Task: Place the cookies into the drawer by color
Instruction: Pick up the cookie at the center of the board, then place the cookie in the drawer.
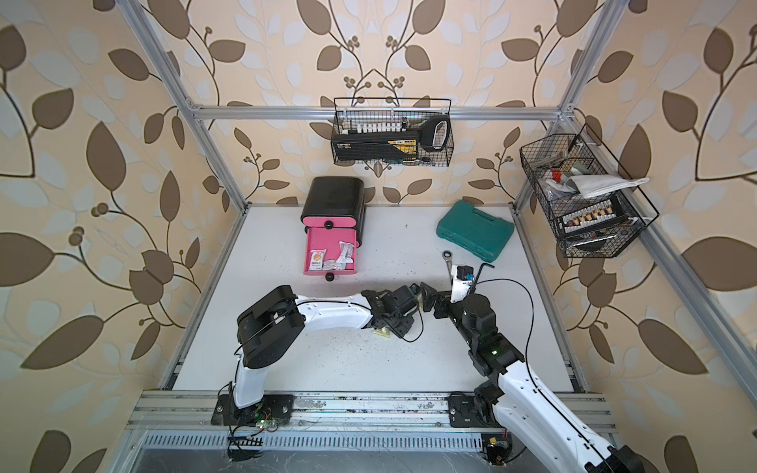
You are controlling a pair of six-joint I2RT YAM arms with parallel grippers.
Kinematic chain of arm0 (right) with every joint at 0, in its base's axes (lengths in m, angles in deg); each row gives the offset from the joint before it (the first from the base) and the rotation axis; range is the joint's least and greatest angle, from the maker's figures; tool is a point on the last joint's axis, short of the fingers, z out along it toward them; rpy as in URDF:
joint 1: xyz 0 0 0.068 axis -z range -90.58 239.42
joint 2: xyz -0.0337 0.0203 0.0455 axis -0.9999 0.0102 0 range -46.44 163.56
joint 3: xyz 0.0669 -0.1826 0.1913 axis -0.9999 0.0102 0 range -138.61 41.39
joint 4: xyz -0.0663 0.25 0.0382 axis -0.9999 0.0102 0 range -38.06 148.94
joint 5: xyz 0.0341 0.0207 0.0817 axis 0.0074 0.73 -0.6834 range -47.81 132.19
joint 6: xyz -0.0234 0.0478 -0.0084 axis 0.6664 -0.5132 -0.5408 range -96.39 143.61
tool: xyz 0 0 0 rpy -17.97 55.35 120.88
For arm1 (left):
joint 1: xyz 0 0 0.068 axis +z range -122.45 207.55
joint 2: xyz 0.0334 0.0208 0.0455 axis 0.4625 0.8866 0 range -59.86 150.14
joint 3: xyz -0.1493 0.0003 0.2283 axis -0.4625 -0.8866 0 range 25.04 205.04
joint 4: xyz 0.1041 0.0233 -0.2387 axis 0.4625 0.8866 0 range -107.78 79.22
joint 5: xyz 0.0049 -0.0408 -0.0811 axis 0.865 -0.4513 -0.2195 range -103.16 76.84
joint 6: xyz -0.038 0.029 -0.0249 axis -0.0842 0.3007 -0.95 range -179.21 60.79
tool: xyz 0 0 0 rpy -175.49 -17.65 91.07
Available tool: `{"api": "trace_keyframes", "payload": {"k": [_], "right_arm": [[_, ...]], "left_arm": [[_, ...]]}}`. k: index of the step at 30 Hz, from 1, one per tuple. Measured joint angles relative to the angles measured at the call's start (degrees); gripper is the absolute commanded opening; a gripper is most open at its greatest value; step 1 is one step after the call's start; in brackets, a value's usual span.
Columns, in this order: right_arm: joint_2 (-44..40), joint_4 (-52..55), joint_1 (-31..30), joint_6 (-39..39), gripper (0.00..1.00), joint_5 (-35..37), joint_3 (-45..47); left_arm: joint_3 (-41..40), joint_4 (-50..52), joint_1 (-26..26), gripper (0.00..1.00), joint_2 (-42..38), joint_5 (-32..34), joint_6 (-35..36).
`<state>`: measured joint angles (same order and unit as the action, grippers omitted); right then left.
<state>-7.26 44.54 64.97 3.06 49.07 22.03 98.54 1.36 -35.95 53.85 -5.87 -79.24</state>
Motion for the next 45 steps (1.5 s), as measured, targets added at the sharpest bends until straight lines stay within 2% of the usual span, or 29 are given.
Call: {"api": "trace_keyframes", "payload": {"k": [5,11,14,21,33,37,45], "right_arm": [[0.00,-0.17,0.00,0.00,0.99,-0.11,0.00],[0.00,-0.20,0.02,0.00,0.99,-0.26,0.00],[0.00,-0.20,0.00,0.00,0.99,-0.26,0.00],[0.00,-0.22,0.00,0.00,0.99,-0.26,0.00],[0.04,-0.39,0.00,0.00,0.99,-0.28,0.00],[0.37,-0.55,0.00,0.00,0.99,-0.28,0.00],[0.59,-0.68,0.00,0.00,0.99,-0.28,0.00]], "left_arm": [[-3.26,0.55,0.07,0.27,-4.79,-0.17,-2.25],[-4.74,0.31,2.05,0.27,-14.71,-0.11,-4.68],[-5.25,-0.28,5.51,0.29,-19.39,-0.07,-5.79],[-7.08,-0.04,17.97,0.29,-24.61,1.44,-6.03],[-7.87,-1.33,36.85,0.29,-23.37,2.62,-6.43],[-5.51,-1.53,39.50,0.29,-18.58,2.58,-6.38],[-1.66,-2.84,40.72,0.29,-12.02,0.24,-5.70]]}}
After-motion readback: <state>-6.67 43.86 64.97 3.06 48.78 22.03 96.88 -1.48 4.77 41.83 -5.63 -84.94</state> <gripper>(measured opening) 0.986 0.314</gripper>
